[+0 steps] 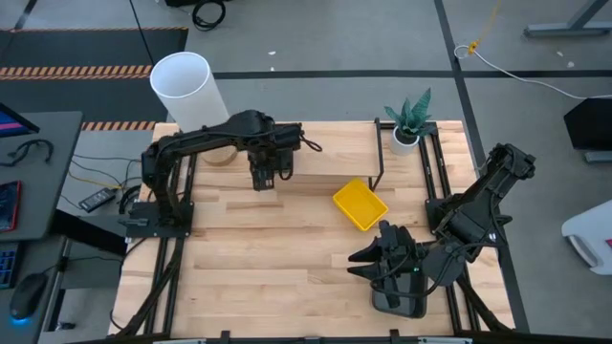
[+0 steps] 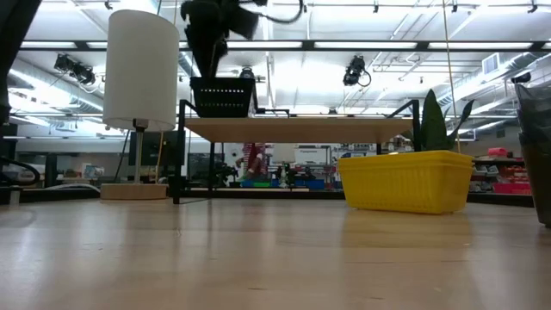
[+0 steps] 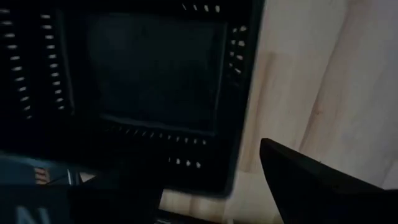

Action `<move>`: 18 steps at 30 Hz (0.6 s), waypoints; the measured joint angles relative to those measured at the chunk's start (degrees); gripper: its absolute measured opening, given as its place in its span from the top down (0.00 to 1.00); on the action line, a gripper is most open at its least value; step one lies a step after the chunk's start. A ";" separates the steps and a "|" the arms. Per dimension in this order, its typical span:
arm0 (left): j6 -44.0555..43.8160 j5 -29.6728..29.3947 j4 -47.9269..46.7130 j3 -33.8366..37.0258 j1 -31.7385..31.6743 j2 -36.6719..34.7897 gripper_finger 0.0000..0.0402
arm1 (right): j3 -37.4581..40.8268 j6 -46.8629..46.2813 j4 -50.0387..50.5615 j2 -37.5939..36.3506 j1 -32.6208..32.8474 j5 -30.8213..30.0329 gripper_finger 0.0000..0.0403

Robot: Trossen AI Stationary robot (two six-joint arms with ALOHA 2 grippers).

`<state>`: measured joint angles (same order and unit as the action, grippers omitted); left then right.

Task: Stack baskets on shelf by color
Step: Put the stacked yellow bin on the shelf

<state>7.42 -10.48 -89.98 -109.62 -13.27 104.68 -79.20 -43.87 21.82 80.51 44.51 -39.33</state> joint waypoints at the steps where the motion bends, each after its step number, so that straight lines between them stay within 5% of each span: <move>1: -0.47 0.04 0.11 0.00 0.04 -0.88 0.36 | 0.00 0.19 -0.01 0.00 0.00 -0.07 0.67; 11: -13.78 6.16 15.42 0.00 3.54 -13.62 0.37 | 0.00 0.16 3.47 0.00 -2.50 0.63 0.67; 18: -20.63 6.79 27.64 -0.07 10.75 -18.99 0.44 | 0.00 -5.85 13.10 0.04 -9.80 14.49 0.69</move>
<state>-13.21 -3.69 -62.34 -109.69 -2.52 85.69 -79.20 -49.73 34.93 80.55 34.71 -24.84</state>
